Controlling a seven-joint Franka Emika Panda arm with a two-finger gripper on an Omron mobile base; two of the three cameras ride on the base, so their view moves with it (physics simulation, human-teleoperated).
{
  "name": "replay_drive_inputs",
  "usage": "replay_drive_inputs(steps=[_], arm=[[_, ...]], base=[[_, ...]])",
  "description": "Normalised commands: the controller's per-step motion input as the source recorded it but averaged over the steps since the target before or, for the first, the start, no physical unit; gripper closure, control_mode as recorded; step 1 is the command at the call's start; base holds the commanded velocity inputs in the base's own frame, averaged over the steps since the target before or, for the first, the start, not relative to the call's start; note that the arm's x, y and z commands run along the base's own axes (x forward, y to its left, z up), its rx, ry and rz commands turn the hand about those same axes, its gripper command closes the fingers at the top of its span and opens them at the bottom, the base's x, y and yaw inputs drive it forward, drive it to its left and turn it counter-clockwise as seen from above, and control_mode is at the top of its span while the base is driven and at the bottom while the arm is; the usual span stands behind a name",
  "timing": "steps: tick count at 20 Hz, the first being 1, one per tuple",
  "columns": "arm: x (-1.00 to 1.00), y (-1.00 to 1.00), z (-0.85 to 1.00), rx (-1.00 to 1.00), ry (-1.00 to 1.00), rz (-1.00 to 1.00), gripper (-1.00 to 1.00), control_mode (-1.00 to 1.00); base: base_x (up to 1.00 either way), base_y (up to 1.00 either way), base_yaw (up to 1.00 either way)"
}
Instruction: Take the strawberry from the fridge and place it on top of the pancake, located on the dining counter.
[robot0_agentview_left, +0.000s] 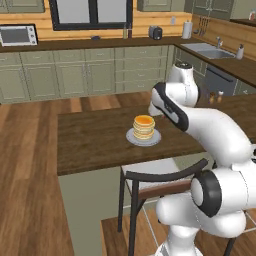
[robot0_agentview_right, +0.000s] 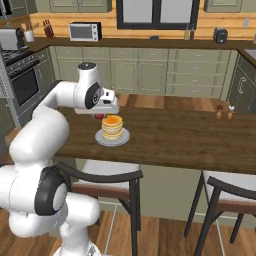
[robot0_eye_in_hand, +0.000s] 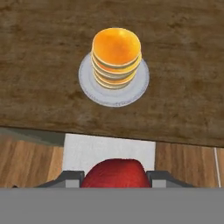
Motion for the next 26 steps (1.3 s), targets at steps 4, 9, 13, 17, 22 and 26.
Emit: replay_drive_inputs(steps=[4, 9, 13, 17, 22, 26], arm=[[1.00, 0.04, -0.04, 0.01, 0.10, 0.13, 1.00, -1.00], [1.00, 0.04, -0.30, 0.00, 0.00, 0.17, 1.00, -1.00], [1.00, 0.22, -0.64, 0.00, -0.02, 0.03, 1.00, -1.00], [0.97, 0.33, -0.65, -0.04, 0.04, -0.04, 1.00, -1.00], [0.79, 0.09, -0.26, -0.05, 0.07, -0.05, 1.00, -1.00], [0.16, -0.19, -0.23, 0.00, 0.04, 0.00, 1.00, -1.00]], base=[[0.00, 0.00, 0.00], [0.00, 0.00, 0.00], [0.00, 0.00, 0.00], [0.00, 0.00, 0.00], [0.00, 0.00, 0.00], [0.00, 0.00, 0.00]])
